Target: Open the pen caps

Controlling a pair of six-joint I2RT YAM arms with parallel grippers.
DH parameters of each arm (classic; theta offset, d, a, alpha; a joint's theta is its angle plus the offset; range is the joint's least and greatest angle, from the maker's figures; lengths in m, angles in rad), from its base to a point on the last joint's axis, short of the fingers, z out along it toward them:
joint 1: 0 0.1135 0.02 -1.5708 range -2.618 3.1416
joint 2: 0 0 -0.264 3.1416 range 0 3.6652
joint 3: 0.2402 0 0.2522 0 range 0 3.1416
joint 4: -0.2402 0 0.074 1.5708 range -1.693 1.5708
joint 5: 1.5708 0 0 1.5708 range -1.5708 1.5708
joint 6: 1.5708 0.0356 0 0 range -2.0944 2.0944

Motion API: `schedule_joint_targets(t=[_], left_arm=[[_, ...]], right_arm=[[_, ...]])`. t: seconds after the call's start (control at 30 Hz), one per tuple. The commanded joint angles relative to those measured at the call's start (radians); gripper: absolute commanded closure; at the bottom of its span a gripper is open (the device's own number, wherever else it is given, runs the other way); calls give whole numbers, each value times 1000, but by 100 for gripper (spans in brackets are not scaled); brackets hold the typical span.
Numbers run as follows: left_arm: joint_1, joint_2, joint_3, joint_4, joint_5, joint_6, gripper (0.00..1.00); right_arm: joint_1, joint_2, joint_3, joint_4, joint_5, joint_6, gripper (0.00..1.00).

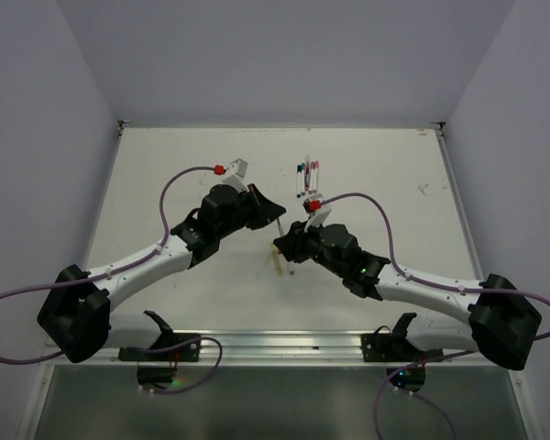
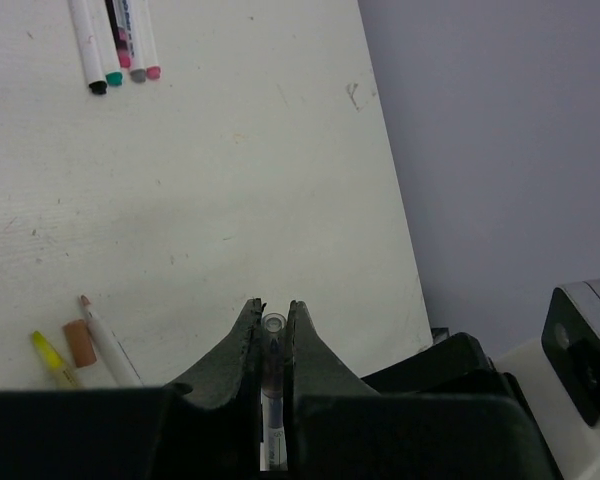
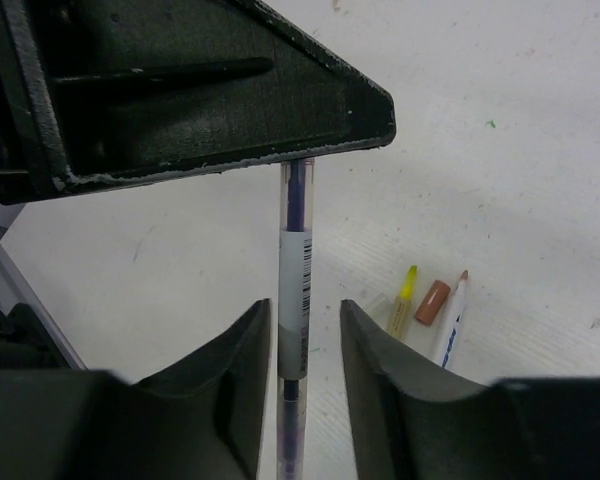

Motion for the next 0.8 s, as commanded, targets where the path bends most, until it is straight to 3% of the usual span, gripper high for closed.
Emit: schedule_joint_targets(t=[0.0, 0.07, 0.17, 0.33, 0.57, 0.77], left_arm=[[-3, -27, -22, 65, 24, 22, 100], [-2, -27, -24, 60, 15, 30, 100], [-2, -27, -19, 56, -3, 36, 100], [27, -15, 7, 68, -46, 22, 100], [193, 1, 24, 148, -25, -79, 100], [259, 16, 74, 146, -95, -127, 100]], right_arm=[[8, 31, 54, 32, -3, 5, 67], [6, 37, 60, 38, -3, 10, 77], [8, 37, 67, 26, -8, 10, 100], [9, 8, 25, -1, -22, -10, 100], [12, -48, -76, -9, -46, -39, 100], [14, -66, -127, -3, -62, -61, 100]])
